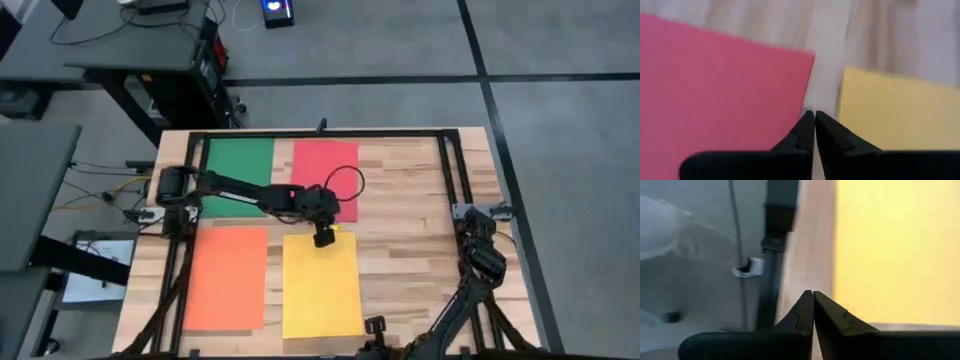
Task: Organize paper
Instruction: Return to Home Position
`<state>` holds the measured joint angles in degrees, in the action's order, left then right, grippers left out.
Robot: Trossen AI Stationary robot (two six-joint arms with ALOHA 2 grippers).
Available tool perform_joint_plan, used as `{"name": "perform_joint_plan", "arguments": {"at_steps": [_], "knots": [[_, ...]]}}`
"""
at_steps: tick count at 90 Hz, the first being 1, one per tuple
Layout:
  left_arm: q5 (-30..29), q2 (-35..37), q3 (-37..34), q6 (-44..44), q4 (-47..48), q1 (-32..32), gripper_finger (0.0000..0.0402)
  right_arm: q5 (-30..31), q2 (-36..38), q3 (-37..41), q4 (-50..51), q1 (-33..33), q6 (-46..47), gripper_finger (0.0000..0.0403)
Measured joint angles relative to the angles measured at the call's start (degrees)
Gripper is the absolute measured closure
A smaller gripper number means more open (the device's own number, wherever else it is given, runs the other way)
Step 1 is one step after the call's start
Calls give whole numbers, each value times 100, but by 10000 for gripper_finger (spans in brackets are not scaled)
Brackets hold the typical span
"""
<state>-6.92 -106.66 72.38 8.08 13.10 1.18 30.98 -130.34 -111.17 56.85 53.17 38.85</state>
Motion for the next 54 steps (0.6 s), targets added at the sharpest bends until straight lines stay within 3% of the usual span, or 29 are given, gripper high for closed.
{"name": "perform_joint_plan", "arguments": {"at_steps": [24,41,54], "knots": [[-151,1835,14,-460,4,-676,402,1425,1089,-72,1307,174,5,403],[-1160,3069,-129,-923,-49,-1646,402,2148,2351,508,1369,22,-314,403],[-2046,3863,-901,-1185,-386,-2496,402,2757,3607,1604,1187,25,-162,403]]}}
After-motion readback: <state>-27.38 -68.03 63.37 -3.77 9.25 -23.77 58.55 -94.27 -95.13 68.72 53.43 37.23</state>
